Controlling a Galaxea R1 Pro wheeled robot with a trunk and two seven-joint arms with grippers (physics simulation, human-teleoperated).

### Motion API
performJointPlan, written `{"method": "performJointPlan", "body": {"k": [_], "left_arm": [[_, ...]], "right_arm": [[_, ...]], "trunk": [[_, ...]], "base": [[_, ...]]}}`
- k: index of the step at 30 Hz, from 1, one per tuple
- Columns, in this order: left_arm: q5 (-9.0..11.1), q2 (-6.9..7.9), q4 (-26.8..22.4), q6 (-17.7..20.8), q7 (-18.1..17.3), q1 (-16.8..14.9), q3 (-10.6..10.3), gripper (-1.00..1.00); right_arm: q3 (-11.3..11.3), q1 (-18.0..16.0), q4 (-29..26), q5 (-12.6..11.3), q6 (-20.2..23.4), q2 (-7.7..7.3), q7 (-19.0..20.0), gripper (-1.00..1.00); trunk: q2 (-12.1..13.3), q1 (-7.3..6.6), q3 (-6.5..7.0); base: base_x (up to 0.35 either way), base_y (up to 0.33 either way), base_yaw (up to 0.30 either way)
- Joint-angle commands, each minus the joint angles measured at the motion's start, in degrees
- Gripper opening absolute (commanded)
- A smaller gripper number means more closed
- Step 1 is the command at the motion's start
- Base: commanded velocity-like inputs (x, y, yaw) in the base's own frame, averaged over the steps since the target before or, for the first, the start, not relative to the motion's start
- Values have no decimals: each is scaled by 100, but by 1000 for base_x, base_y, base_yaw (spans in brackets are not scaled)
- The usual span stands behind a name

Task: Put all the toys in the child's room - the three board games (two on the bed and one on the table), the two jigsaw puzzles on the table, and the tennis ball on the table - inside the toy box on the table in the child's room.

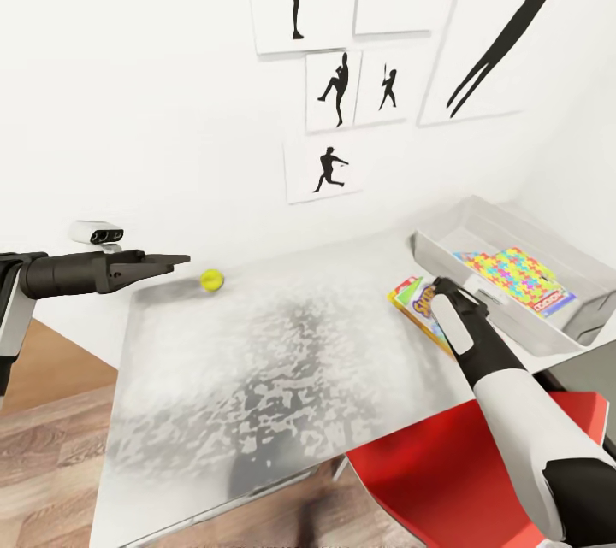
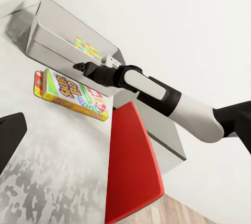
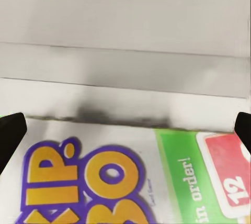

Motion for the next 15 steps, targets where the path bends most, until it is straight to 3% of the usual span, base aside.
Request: {"method": "performJointPlan", "body": {"k": [1, 15], "left_arm": [[3, 0, -1, 61, -18, -5, -2, 100], [-6, 2, -2, 61, -18, -5, -11, 100]], "right_arm": [[28, -5, -42, -18, 44, -30, -43, 100], [23, -9, -75, -15, 46, -52, -43, 100]], "trunk": [[-11, 3, -12], [-11, 3, -34]], "base": [[0, 0, 0], [0, 0, 0]]}}
